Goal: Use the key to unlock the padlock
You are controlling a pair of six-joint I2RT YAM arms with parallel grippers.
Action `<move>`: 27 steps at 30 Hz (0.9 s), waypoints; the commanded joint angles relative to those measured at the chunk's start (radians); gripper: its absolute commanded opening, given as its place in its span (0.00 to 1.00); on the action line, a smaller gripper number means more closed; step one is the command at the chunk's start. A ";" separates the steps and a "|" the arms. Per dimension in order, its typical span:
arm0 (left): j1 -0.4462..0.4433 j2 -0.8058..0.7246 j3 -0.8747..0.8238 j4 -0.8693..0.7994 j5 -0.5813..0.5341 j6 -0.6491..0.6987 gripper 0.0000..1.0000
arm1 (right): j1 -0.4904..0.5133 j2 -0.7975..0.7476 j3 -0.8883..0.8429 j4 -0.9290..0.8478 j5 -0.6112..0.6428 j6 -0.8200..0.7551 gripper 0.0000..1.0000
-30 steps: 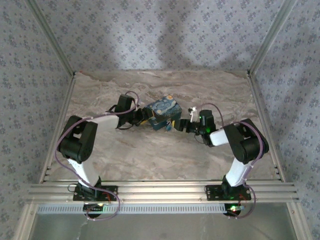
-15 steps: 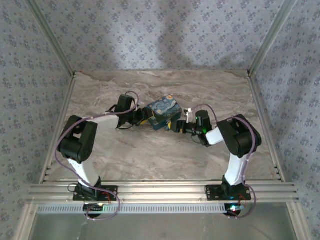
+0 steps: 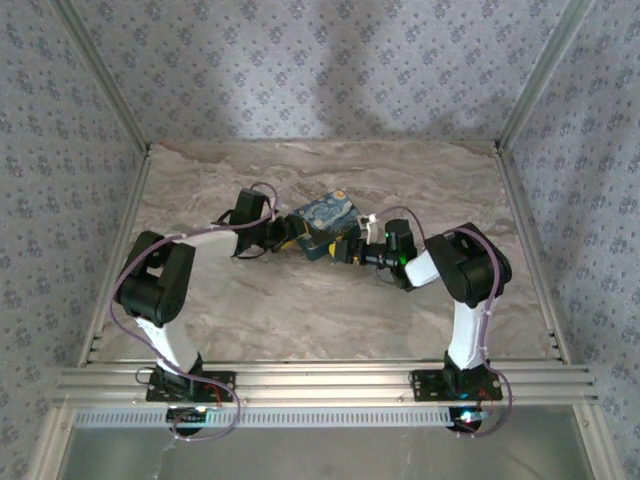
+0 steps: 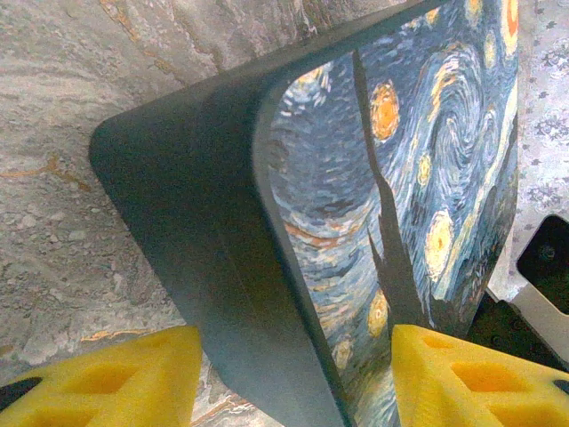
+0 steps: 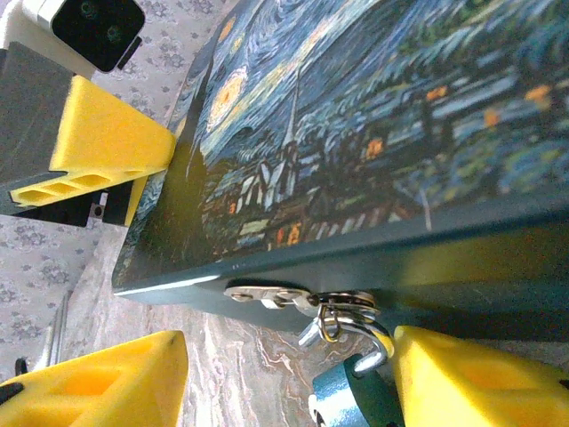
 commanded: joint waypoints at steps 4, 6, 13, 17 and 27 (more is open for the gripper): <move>-0.010 -0.004 -0.020 -0.063 -0.039 -0.003 0.57 | 0.002 0.036 0.009 0.121 -0.052 0.034 0.60; -0.010 -0.005 -0.019 -0.061 -0.040 -0.004 0.57 | 0.001 0.038 0.004 0.139 -0.056 0.061 0.58; -0.010 -0.004 -0.024 -0.058 -0.041 -0.005 0.57 | -0.007 0.039 -0.015 0.131 -0.055 0.051 0.50; -0.010 -0.004 -0.025 -0.057 -0.041 -0.006 0.57 | -0.007 0.038 -0.023 0.127 -0.051 0.051 0.45; -0.010 -0.004 -0.027 -0.054 -0.041 -0.008 0.57 | -0.009 0.033 -0.024 0.092 -0.042 0.051 0.31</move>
